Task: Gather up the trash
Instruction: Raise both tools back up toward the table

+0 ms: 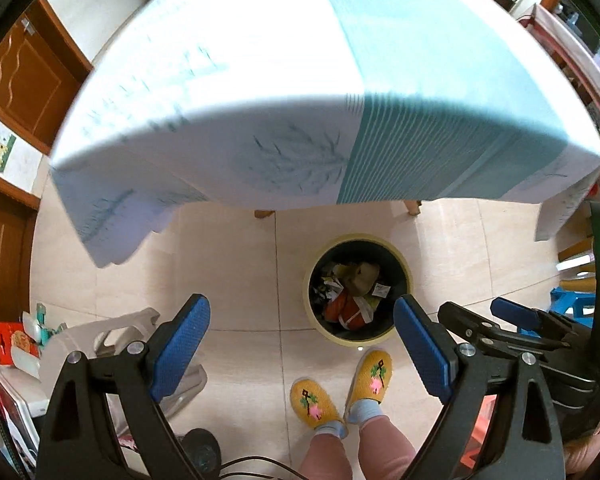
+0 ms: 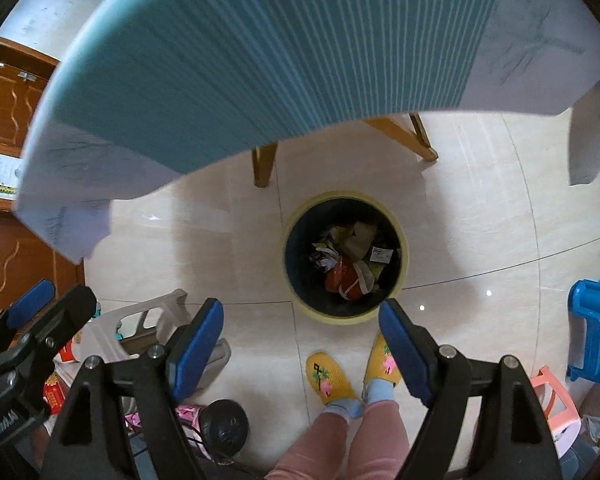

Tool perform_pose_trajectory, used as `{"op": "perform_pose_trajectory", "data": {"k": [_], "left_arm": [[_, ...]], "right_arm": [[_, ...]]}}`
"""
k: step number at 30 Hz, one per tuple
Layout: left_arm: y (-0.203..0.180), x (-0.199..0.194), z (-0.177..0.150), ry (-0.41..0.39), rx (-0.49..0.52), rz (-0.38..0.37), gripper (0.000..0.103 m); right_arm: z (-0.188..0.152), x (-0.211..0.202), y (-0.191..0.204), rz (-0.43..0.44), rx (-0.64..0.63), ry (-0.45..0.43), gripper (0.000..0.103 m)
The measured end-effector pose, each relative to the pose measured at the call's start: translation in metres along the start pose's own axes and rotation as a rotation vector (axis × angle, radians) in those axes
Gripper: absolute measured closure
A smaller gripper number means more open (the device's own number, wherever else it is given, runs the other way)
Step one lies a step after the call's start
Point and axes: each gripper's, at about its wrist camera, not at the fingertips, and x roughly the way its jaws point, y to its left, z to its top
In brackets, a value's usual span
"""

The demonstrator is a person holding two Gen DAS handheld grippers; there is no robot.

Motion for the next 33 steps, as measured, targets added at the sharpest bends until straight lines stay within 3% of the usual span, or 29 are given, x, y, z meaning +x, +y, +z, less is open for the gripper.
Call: {"op": "perform_pose_trajectory", "data": {"k": [17,22,33], "left_arm": [[0.0,-0.146,0.018,-0.227,0.154,-0.06,0.011],[-0.001,-0.169,0.019,-0.301,0.196,-0.079,0.011],[0.002,-0.201,0.026,-0.384,0.257,-0.06,0.01]], "right_arm": [[-0.033,-0.13,0.04,-0.008,-0.017,-0.142,0.022],[-0.025,-0.16,0.053,-0.046,-0.032,-0.216,0.022],[-0.013,-0.208,0.085,-0.062,-0.084,-0.348,0.022]]}}
